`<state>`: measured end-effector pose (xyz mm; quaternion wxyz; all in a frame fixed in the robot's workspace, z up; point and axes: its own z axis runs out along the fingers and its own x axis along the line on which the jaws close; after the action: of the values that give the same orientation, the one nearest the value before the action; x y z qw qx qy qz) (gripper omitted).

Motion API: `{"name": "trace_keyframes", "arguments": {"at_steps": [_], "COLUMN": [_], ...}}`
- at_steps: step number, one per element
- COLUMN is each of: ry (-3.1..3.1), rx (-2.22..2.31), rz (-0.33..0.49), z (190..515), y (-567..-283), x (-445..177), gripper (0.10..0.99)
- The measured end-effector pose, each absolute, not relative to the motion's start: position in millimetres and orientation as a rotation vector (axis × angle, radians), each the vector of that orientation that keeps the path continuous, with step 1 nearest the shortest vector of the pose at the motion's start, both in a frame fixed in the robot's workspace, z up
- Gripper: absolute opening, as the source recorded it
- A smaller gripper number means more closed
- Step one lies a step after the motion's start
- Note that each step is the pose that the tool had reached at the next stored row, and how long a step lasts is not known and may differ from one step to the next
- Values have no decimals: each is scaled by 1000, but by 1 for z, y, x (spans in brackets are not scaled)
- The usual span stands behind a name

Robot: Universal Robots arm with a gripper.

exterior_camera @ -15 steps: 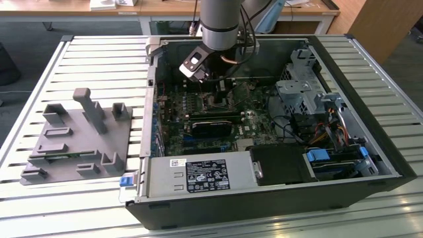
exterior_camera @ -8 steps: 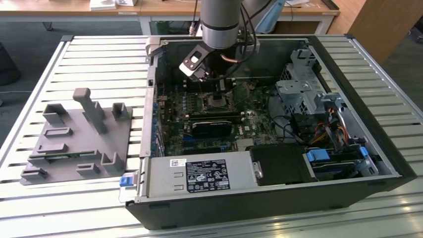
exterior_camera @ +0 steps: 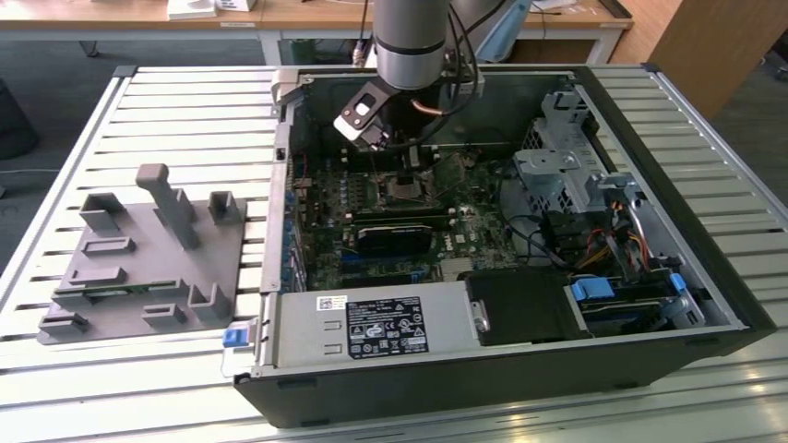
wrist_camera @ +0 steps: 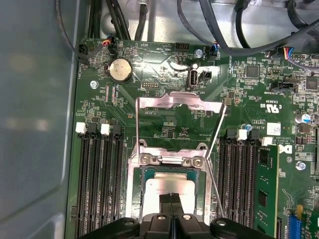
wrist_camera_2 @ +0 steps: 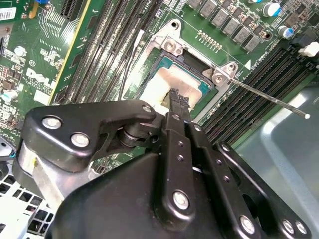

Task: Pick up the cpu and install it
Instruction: 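Place the cpu into insertion slot, then close the cpu cover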

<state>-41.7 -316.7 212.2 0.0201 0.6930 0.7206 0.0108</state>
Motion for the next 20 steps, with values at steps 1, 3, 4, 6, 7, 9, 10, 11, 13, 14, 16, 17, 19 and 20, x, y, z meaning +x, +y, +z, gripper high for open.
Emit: {"name": "trace_keyframes", "arguments": {"at_steps": [1,3,4,6,7,9,10,11,13,14,16,17,19,20], "ry": [2235,2235,2235,2235,2235,2235,2235,2235,2235,2235,2235,2235,2235,2235], "rx": [2150,2150,2150,2150,2150,2150,2150,2150,2150,2150,2150,2150,2150,2150], "rz": [33,33,34,34,34,34,34,34,34,34,34,34,34,34], "z": [213,213,214,215,215,217,217,217,218,218,218,219,219,219], "y": [-317,-317,-317,-317,-317,-317,-317,-317,-317,-317,-317,-317,-317,-317], "x": [-42,-42,-42,-42,-42,-42,-42,-42,-42,-42,-42,-42,-42,-42], "gripper": [106,106,106,106,106,106,106,106,106,106,106,106,106,106]}}
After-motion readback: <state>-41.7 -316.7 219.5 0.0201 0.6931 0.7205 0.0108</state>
